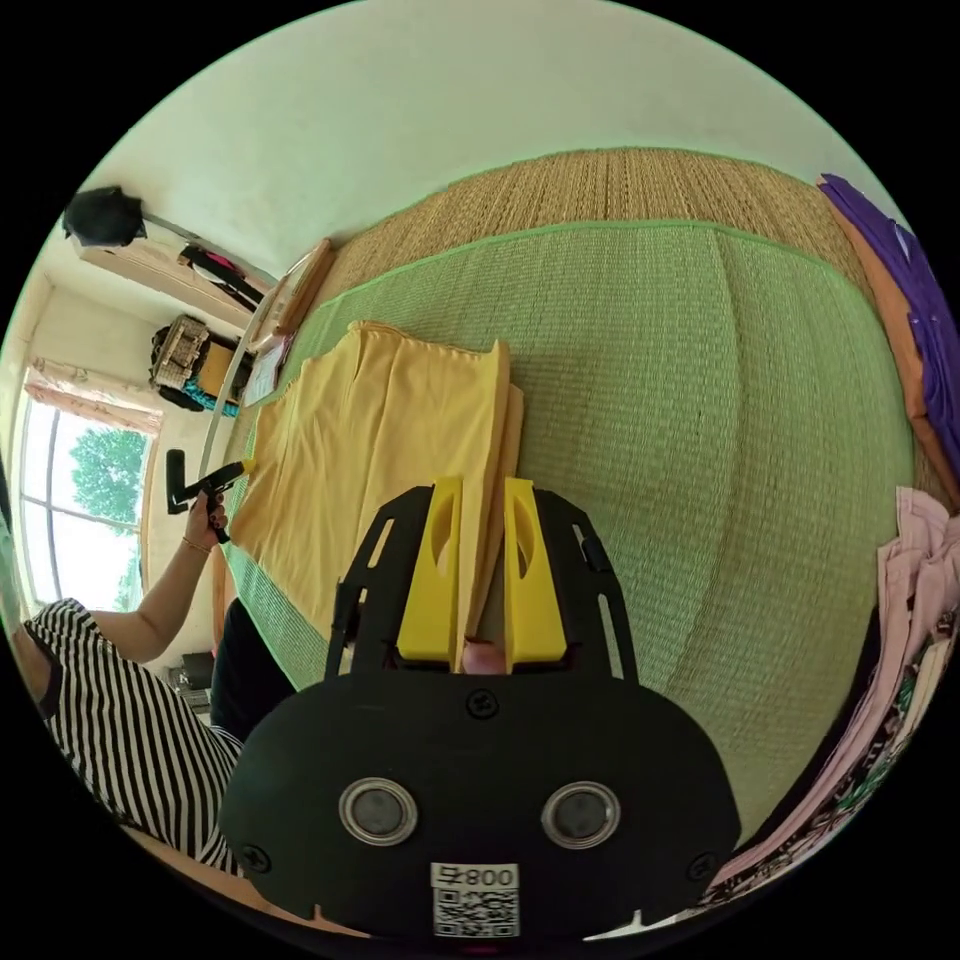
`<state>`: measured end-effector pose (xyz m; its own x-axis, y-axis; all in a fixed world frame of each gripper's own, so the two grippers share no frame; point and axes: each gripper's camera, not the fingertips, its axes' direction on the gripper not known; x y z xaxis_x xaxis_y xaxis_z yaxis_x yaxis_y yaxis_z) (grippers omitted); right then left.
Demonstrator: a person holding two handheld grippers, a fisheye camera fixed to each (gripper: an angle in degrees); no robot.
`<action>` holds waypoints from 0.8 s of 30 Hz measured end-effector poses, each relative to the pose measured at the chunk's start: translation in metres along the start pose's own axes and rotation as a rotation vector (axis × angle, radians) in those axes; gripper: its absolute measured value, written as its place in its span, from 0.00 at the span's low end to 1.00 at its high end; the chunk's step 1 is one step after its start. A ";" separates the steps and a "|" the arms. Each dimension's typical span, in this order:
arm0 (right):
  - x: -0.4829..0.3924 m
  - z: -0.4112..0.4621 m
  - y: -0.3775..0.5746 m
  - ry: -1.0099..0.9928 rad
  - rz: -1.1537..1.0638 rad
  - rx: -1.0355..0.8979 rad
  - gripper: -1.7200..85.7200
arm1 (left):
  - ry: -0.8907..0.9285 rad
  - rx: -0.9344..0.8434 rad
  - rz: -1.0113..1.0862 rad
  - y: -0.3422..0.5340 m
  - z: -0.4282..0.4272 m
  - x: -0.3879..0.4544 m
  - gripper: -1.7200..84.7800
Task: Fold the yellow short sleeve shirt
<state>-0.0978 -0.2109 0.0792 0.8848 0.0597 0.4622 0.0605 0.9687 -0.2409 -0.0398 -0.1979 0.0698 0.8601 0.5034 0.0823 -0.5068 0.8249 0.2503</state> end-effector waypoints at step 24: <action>0.035 0.020 0.235 -0.271 0.164 0.046 0.12 | 0.131 -0.062 -0.138 0.164 -0.122 -0.014 0.08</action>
<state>-0.0620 0.0231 0.0557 0.7256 0.2717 0.6322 -0.0991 0.9504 -0.2947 -0.1423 -0.0381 -0.0078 0.9089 0.4100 -0.0764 -0.3904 0.9009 0.1898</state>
